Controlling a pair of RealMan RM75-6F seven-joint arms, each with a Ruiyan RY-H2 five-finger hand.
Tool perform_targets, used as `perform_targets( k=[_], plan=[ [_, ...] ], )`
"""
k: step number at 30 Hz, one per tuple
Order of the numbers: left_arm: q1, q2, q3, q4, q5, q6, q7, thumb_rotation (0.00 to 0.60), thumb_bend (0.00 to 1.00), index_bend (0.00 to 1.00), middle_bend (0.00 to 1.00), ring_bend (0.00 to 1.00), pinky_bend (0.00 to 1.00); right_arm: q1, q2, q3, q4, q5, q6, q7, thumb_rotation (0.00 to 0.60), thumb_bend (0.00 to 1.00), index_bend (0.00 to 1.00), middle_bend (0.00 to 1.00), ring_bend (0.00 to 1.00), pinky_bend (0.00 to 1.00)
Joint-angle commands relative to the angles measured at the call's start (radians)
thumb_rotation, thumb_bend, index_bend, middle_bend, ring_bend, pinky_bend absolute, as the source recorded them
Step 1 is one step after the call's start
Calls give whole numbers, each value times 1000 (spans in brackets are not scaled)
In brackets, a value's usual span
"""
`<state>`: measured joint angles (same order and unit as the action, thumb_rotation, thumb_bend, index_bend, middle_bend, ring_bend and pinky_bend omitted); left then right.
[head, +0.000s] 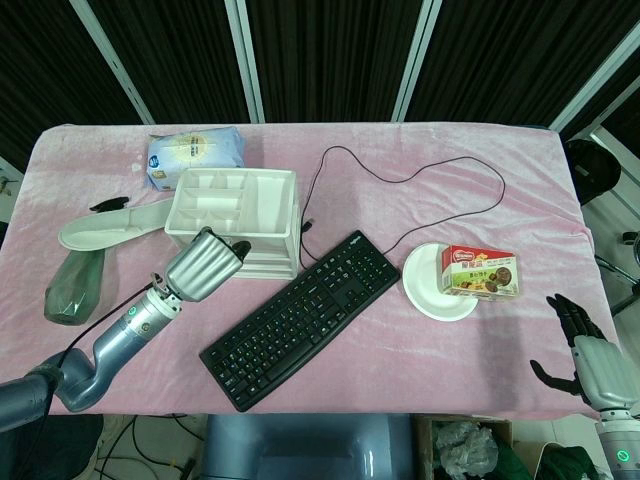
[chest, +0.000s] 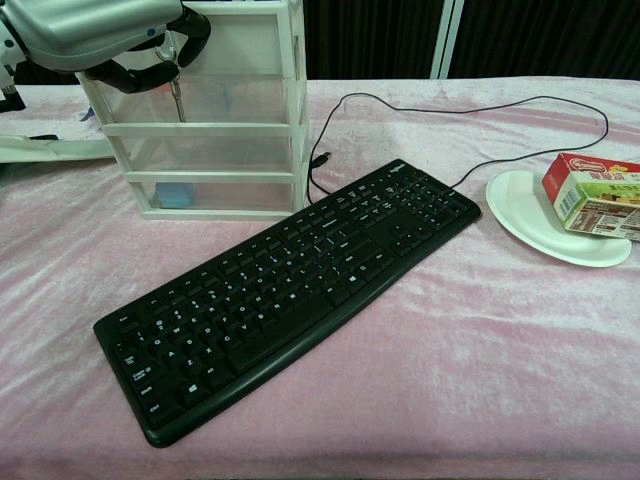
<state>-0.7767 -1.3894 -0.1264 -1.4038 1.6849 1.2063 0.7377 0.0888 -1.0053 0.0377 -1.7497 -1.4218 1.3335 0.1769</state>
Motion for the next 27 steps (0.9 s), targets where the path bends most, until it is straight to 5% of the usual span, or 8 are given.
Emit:
perform_targets(
  k=[1, 13, 27],
  plan=[
    [2, -5, -6, 0, -5, 6, 7, 600, 334, 503, 1000, 1000, 1000, 0, 0, 0, 0, 0, 0, 0, 600, 238, 0, 0, 0, 144],
    [15, -10, -17, -2, -5, 42, 16, 600, 200, 485, 1000, 1000, 1000, 1, 1, 0, -1, 1, -2, -2, 600, 238, 0, 0, 0, 144],
    [35, -10, -23, -18, 1, 89, -2, 600, 188, 482, 1000, 1000, 1000, 0, 1, 0, -2, 1, -2, -3, 600, 237, 0, 0, 0, 144]
  ],
)
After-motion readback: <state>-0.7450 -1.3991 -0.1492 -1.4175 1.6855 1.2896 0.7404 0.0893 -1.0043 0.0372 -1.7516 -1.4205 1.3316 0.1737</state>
